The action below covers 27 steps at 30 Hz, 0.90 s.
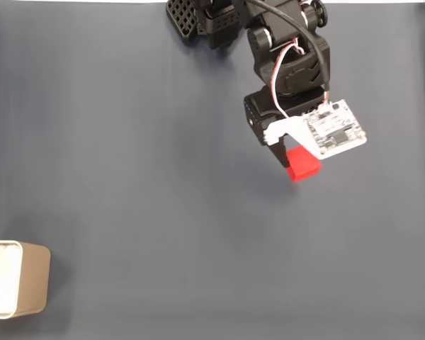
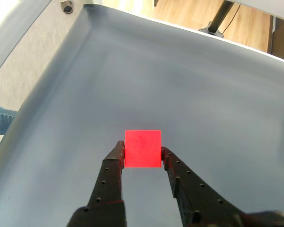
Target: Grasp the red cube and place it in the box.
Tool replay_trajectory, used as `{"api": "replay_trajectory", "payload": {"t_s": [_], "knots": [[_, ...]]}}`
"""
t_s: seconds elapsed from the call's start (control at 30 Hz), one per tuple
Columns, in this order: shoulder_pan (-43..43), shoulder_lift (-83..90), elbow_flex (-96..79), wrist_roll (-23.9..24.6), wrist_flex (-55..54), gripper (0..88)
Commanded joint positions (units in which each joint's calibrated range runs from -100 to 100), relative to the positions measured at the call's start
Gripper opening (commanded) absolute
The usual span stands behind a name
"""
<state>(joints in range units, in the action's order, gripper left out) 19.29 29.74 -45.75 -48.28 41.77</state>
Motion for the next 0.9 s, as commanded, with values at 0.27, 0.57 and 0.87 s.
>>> {"api": "replay_trajectory", "payload": {"t_s": [0.27,0.57,0.87], "knots": [[-6.22,-1.75,11.72,0.68,3.56,2.6],[-10.91,-6.09,20.66,0.20,4.46,2.7],[-15.74,-11.81,30.06,0.15,5.53,2.9]]}}
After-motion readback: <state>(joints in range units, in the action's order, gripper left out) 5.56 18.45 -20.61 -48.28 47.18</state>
